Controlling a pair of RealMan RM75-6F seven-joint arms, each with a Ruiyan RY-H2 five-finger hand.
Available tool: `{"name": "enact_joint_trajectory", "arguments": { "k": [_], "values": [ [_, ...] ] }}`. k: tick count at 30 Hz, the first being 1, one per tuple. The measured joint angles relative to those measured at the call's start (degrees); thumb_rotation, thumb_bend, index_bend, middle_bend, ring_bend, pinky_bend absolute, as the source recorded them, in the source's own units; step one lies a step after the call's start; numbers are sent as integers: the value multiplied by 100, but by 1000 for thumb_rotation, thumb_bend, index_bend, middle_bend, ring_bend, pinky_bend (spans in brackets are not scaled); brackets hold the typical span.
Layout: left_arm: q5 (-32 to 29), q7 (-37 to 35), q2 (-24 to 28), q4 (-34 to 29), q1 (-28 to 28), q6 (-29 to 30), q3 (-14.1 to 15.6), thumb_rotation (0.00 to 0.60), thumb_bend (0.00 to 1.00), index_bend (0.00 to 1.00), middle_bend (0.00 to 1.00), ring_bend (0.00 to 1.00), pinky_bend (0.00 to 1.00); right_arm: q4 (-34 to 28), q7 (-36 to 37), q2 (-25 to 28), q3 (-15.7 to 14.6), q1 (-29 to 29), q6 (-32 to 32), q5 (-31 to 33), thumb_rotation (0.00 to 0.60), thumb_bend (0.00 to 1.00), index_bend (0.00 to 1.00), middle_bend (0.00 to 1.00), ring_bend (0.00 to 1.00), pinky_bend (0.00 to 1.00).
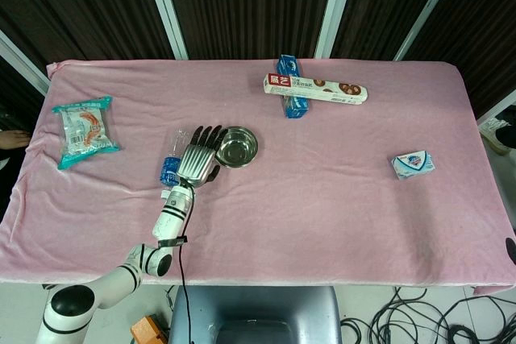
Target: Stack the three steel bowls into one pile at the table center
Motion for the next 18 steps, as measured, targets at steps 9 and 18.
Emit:
{"name": "enact_joint_trajectory", "arguments": {
  "k": [9, 18],
  "values": [
    [41, 506, 876, -1745, 581, 393, 384, 600, 365, 0, 0, 0, 7, -144, -166, 12, 8, -40, 43, -172, 600, 434, 0, 0, 0, 0],
    [470, 1352, 3517, -4905, 2876, 2479, 1802, 600, 364, 0, 0, 0, 0, -726, -1015, 118, -152, -7, -408, -220, 600, 433, 0, 0, 0, 0]
  ]
}}
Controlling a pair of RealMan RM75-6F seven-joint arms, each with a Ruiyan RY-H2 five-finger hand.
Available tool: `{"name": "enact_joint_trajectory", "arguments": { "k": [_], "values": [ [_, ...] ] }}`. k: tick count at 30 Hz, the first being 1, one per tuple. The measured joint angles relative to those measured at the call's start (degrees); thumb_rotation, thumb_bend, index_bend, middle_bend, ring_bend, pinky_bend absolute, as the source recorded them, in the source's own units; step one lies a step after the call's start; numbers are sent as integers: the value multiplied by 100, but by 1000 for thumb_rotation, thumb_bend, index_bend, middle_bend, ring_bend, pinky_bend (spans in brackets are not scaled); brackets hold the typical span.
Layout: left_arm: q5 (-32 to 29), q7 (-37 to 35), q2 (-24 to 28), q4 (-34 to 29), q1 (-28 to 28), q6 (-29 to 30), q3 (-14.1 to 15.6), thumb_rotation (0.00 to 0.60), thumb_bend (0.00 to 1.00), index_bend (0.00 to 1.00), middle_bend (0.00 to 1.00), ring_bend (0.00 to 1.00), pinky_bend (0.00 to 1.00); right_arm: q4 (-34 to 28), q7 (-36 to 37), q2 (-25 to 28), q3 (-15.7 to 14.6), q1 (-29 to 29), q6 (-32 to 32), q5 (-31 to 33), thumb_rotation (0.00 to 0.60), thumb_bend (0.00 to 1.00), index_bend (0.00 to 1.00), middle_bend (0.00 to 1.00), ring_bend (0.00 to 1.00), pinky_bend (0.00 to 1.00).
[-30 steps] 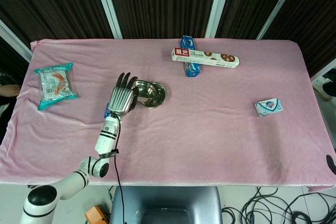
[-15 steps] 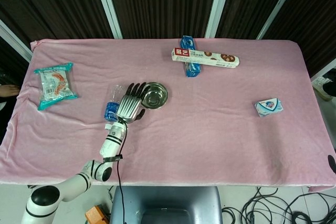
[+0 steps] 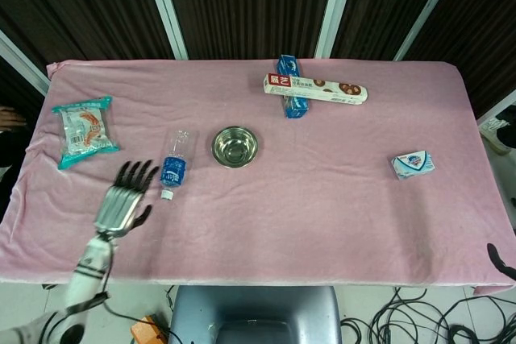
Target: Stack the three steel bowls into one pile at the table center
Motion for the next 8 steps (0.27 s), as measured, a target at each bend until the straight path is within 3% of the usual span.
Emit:
{"name": "enact_joint_trajectory", "arguments": {
  "k": [4, 8],
  "values": [
    [289, -232, 432, -217, 1158, 1288, 533, 600, 364, 0, 0, 0, 1, -459, -535, 31, -65, 38, -113, -100, 600, 434, 0, 0, 0, 0],
    [797, -626, 628, -30, 1513, 1758, 780, 600, 364, 0, 0, 0, 0, -753, -1059, 15, -132, 80, -243, -214, 600, 434, 0, 0, 0, 0]
  ]
}}
